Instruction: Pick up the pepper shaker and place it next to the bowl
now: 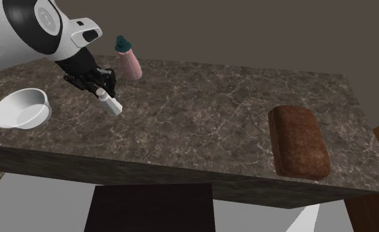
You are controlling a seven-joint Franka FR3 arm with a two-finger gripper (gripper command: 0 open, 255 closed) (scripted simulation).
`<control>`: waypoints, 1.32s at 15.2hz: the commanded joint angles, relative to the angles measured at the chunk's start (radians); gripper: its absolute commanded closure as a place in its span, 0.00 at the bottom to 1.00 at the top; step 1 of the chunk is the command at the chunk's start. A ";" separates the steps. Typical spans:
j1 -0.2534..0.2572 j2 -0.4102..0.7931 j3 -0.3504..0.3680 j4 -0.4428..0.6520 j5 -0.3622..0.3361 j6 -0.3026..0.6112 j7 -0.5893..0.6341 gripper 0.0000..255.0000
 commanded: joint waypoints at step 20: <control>0.218 0.514 0.323 0.560 -0.161 -0.153 0.569 1.00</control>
